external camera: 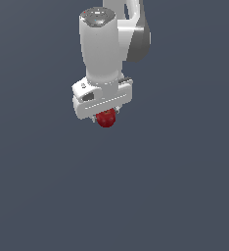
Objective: Pick up the object and move it to a goal position.
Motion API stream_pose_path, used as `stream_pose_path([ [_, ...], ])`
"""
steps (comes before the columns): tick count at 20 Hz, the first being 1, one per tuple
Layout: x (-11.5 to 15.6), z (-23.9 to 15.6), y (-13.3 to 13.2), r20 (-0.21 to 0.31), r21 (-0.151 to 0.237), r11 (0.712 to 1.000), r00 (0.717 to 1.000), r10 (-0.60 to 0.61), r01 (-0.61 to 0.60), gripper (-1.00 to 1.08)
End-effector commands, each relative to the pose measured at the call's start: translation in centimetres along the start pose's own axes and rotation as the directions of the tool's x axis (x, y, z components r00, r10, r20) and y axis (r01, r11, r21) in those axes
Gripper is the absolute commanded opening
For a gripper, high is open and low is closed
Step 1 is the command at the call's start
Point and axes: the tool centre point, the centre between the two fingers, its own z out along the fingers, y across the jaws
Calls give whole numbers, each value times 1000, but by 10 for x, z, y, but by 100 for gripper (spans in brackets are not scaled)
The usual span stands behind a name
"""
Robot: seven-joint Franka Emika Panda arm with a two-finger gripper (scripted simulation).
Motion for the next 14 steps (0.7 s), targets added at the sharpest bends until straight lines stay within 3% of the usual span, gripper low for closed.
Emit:
stream_pose_path([
  [1, -4, -30, 4, -2, -1, 1000, 1000, 0, 0, -100],
  [14, -18, -159, 23, -2, -1, 1000, 1000, 0, 0, -100],
])
